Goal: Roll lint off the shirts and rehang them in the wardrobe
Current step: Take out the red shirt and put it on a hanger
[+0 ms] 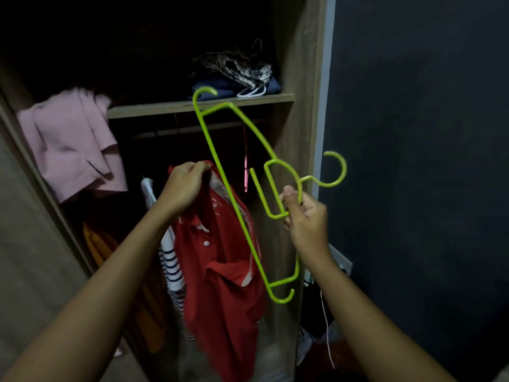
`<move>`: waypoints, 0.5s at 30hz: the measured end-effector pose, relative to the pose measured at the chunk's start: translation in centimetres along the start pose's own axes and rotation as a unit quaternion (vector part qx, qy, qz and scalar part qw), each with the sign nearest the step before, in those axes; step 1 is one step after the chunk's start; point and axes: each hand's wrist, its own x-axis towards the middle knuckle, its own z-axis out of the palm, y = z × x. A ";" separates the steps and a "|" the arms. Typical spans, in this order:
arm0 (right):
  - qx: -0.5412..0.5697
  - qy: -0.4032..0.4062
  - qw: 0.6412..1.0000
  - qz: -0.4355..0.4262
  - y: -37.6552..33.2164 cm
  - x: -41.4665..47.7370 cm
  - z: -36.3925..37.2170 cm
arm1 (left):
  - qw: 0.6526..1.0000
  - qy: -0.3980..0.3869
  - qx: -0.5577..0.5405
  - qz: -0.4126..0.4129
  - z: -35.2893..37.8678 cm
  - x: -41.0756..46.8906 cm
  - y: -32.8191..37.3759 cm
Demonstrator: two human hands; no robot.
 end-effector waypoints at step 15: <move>0.106 0.022 0.976 -0.191 -5.8 2.8 6.7 | 0.988 -0.139 -0.032 0.062 -4.4 -1.4 6.9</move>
